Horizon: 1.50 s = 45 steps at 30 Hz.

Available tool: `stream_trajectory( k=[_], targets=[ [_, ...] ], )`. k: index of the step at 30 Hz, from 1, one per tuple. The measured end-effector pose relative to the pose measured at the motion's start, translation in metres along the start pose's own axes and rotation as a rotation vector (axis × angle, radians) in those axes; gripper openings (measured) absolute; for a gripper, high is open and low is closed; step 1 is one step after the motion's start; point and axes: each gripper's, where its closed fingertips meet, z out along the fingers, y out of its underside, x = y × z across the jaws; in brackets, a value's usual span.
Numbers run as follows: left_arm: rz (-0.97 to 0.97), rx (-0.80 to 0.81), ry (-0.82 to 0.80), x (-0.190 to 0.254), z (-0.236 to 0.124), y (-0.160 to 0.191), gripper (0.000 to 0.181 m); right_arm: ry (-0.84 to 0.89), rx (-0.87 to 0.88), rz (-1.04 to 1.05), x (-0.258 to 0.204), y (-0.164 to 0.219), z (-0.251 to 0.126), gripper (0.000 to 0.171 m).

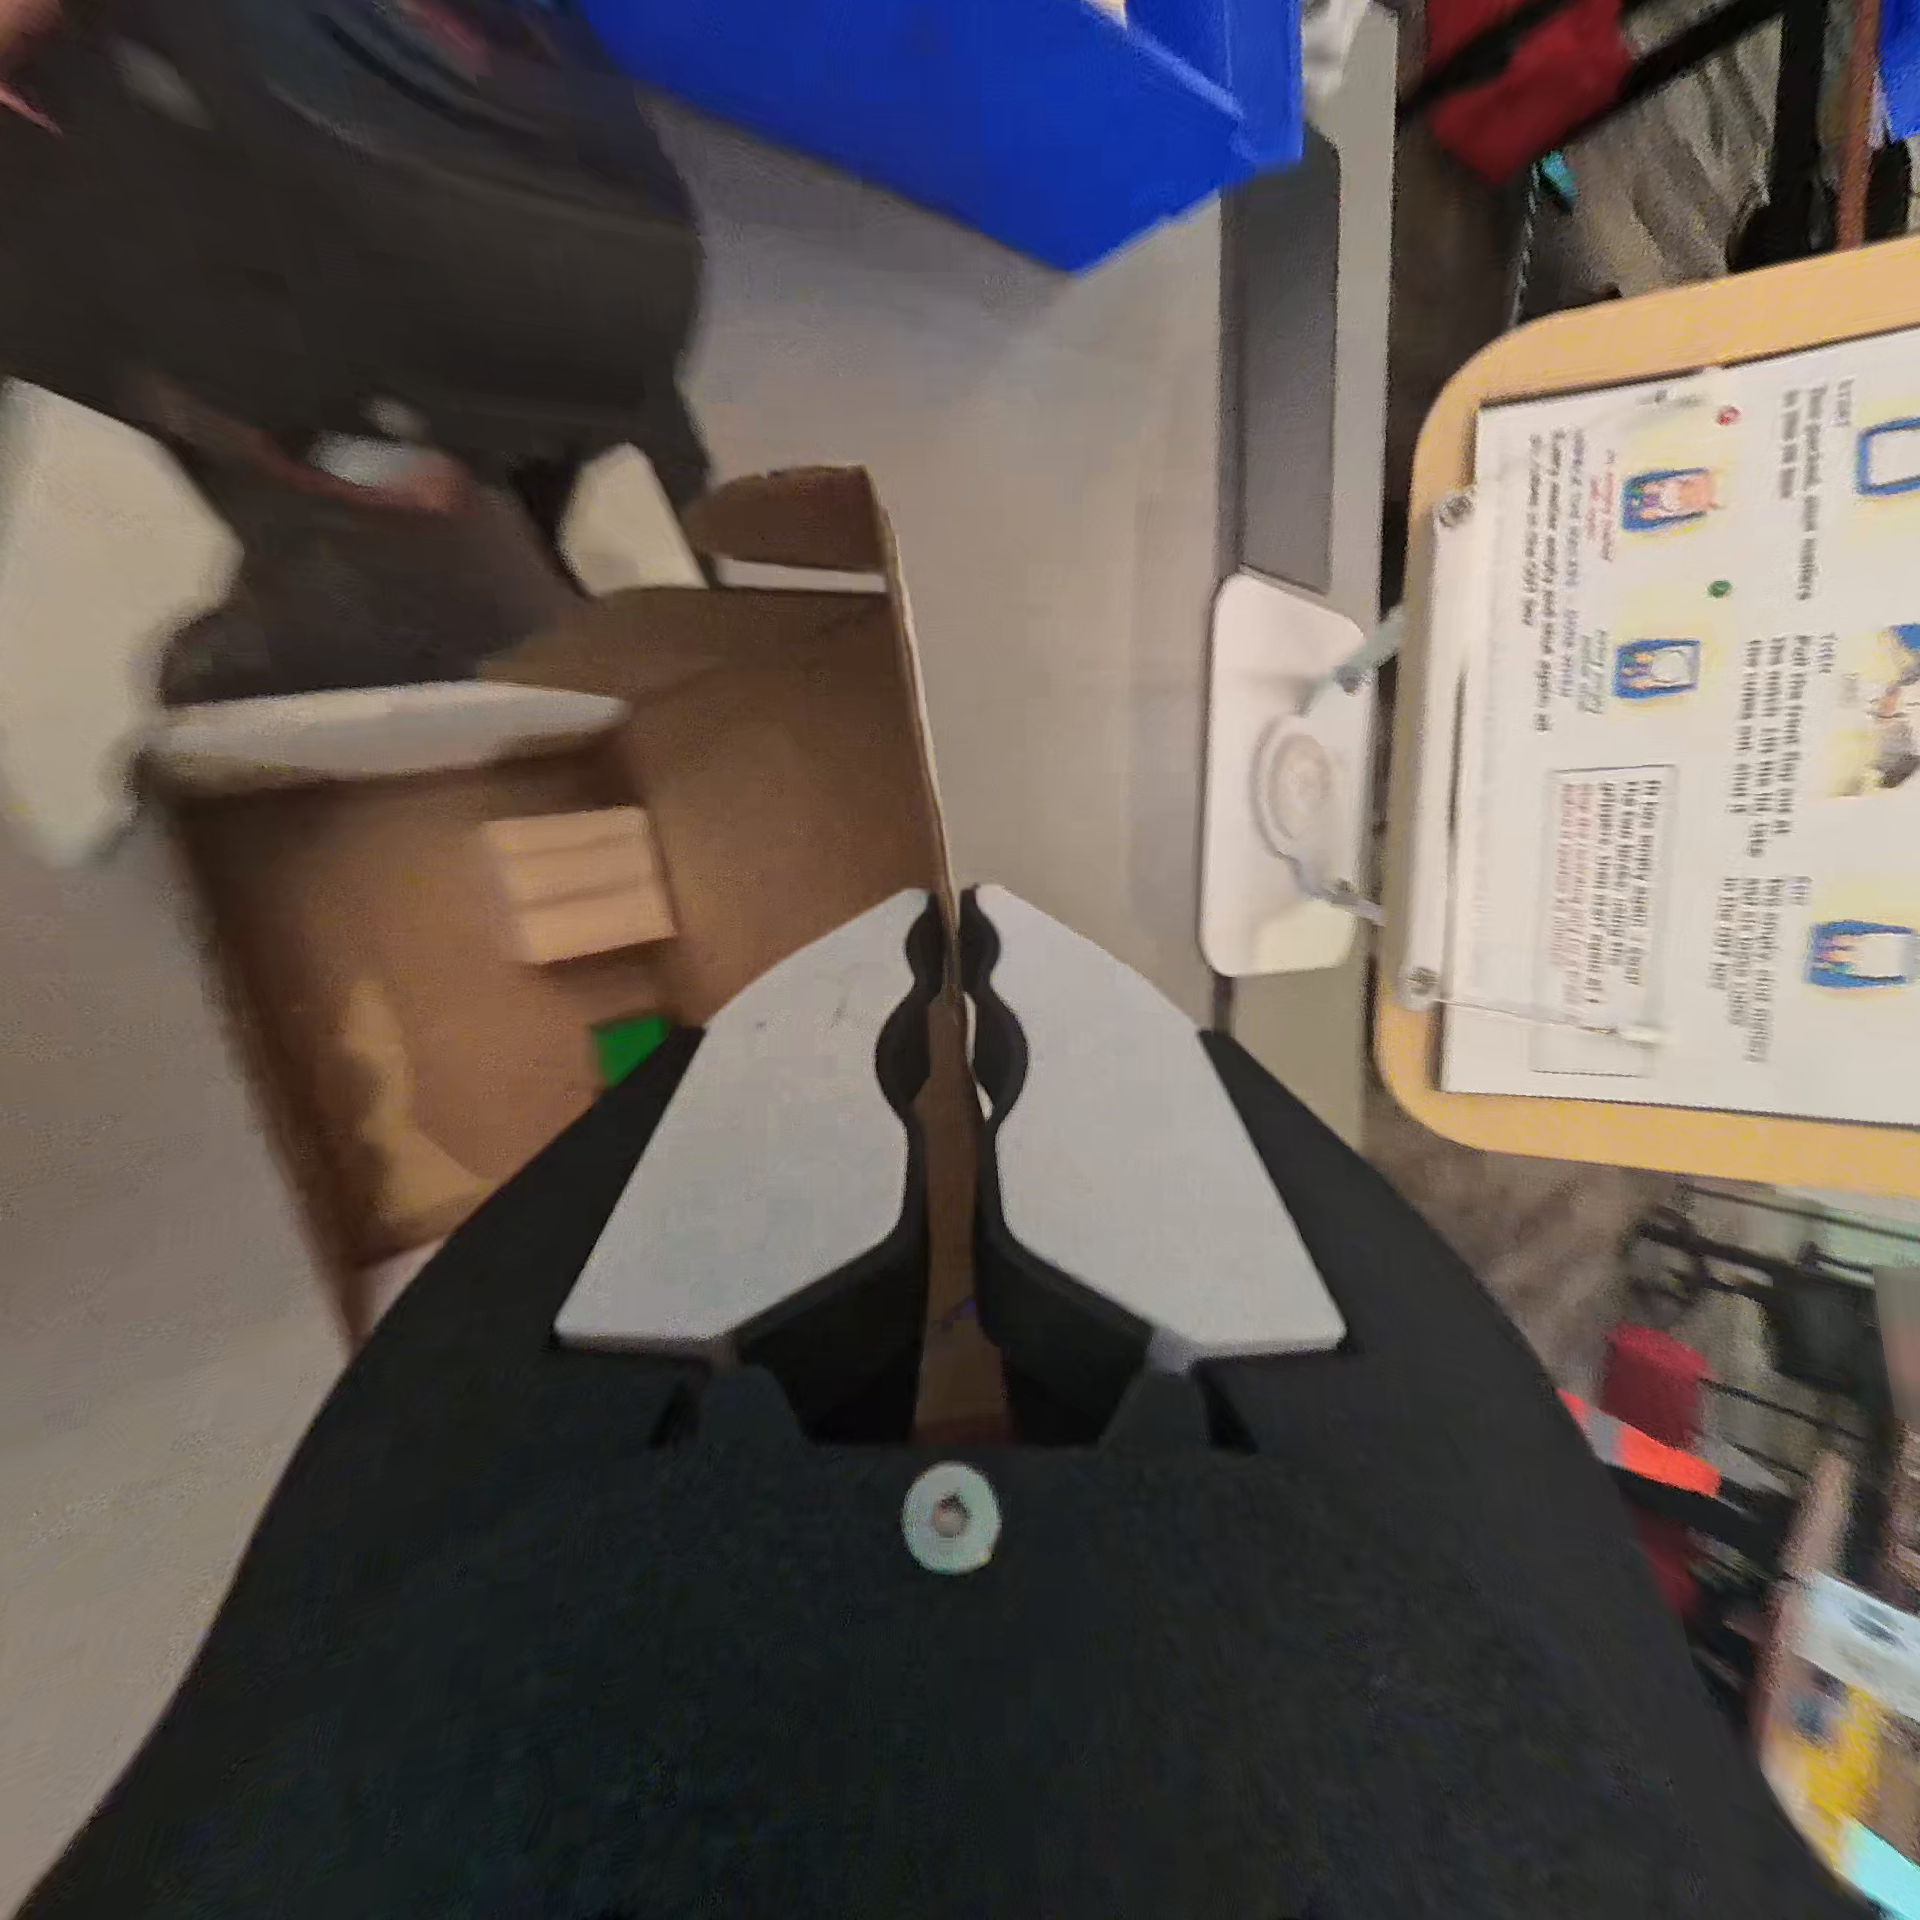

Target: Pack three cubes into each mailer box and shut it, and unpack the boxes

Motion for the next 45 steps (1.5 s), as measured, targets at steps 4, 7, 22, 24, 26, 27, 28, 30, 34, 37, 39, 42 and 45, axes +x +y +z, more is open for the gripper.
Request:
stream_trajectory(
  k=[4,7,22,24,26,27,28,30,34,37,39,42,45],
  targets=[
    [-0.029,0.004,-0.002,0.000,-0.001,0.002,0.132,0.040,-0.140,-0.057,0.023,0.020,0.053,0.002],
    [-0.054,0.002,-0.017,0.000,-0.001,0.003,0.130,0.026,-0.190,-0.033,0.020,0.035,0.086,0.002],
    [-0.135,-0.005,-0.040,-0.002,0.000,0.005,0.126,0.132,-0.145,0.511,0.025,0.025,0.059,0.051],
    [-0.136,-0.005,-0.050,-0.003,0.000,0.005,0.125,0.131,-0.083,0.692,0.021,0.016,0.024,0.060],
    [-0.154,-0.004,-0.065,-0.004,0.000,0.005,0.125,0.111,-0.022,0.879,0.002,0.015,-0.004,0.066],
    [-0.159,-0.003,-0.071,-0.005,0.000,0.004,0.125,0.097,-0.005,0.965,-0.012,0.016,-0.013,0.064],
    [-0.165,-0.003,-0.077,-0.005,0.000,0.004,0.125,0.063,0.001,1.032,-0.030,0.018,-0.017,0.064],
    [-0.180,-0.001,-0.090,-0.005,0.000,0.004,0.125,-0.047,0.027,1.139,-0.069,0.017,-0.012,0.064],
    [-0.188,0.000,-0.118,-0.006,0.000,0.004,0.125,-0.115,-0.141,1.320,-0.105,0.046,0.032,0.057],
    [-0.199,0.001,-0.129,-0.006,0.000,0.004,0.125,-0.158,-0.158,1.351,-0.103,0.038,0.057,0.055],
    [-0.202,0.002,-0.134,-0.006,0.000,0.004,0.125,-0.151,-0.181,1.329,-0.101,0.033,0.068,0.058],
    [-0.204,0.001,-0.138,-0.006,0.000,0.004,0.125,-0.069,-0.307,1.242,-0.101,0.041,0.082,0.060],
    [-0.208,0.002,-0.144,-0.006,0.000,0.004,0.125,-0.015,-0.376,1.189,-0.100,0.048,0.088,0.055]
  ],
)
